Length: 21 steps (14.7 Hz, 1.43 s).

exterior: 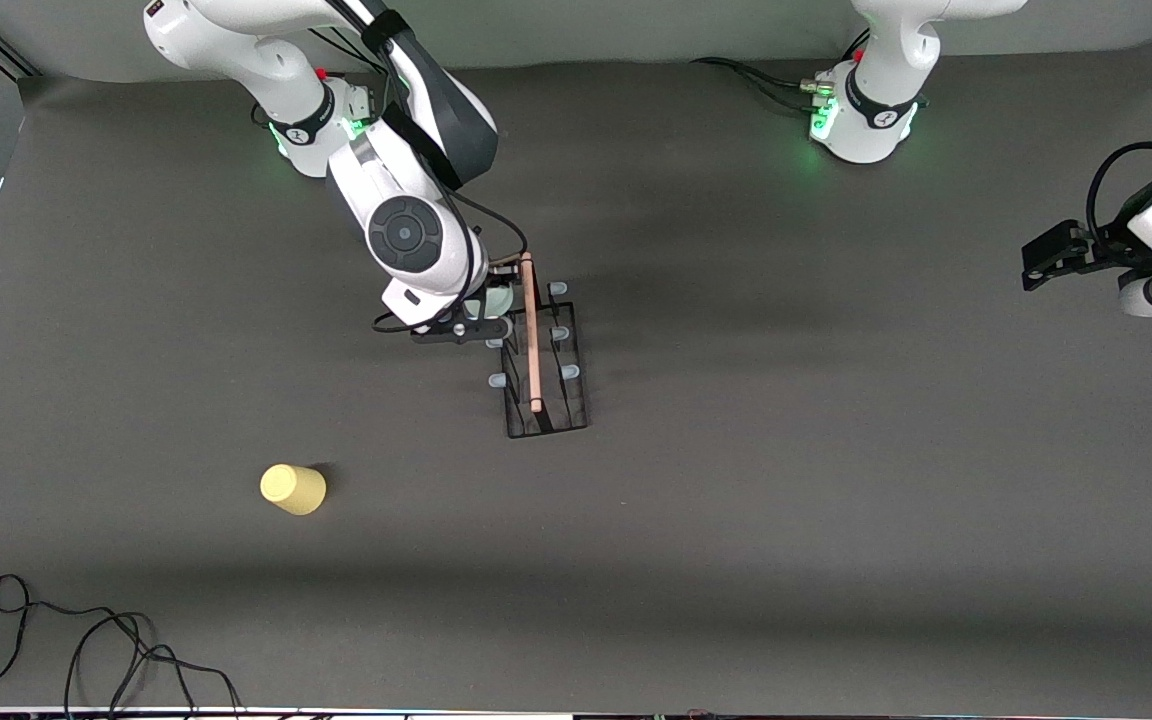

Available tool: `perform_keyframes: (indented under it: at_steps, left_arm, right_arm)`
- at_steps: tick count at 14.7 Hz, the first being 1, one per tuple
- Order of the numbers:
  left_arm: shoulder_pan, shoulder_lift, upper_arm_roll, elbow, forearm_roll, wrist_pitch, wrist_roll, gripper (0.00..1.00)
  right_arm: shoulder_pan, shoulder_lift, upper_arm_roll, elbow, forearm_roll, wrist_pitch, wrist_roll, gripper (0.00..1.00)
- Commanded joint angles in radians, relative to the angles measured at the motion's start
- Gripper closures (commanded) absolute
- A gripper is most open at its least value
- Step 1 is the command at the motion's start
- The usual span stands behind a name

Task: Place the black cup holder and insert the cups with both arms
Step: 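Carry the pale green cup with the right gripper onto a holder peg, then release the green cup and grasp the yellow cup with the right gripper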

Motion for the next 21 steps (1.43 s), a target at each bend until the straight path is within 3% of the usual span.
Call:
perform_keyframes:
  at_steps: [1, 4, 10, 13, 15, 19, 21]
  left_arm:
    - [0.009, -0.004, -0.004, 0.004, -0.003, -0.018, -0.014, 0.0]
    - [0.005, -0.006, -0.004, 0.001, -0.005, -0.01, -0.054, 0.0]
    - [0.006, -0.004, -0.004, 0.004, -0.003, -0.013, -0.044, 0.0]
    - [0.009, -0.004, -0.004, 0.002, -0.006, -0.015, -0.042, 0.0]
    - [0.011, -0.004, -0.003, 0.002, -0.026, -0.016, -0.041, 0.0]
    - [0.009, -0.006, 0.0, 0.002, -0.032, -0.018, -0.041, 0.0]
    - [0.009, -0.004, 0.0, 0.004, -0.032, -0.018, -0.041, 0.0]
  right_arm:
    - [0.005, -0.004, -0.032, 0.025, 0.006, -0.011, 0.014, 0.0]
    - [0.005, -0.016, -0.075, 0.026, 0.006, -0.017, -0.002, 0.0]
    - [0.005, -0.036, -0.358, 0.041, 0.001, 0.046, -0.238, 0.0]
    - [-0.039, 0.021, -0.444, 0.055, -0.02, 0.107, -0.387, 0.0]
    - [-0.128, 0.054, -0.444, 0.075, -0.017, 0.129, -0.478, 0.0]
    - [-0.191, 0.156, -0.446, 0.081, -0.019, 0.239, -0.528, 0.0]
    - [-0.214, 0.224, -0.443, 0.133, -0.009, 0.256, -0.532, 0.0]
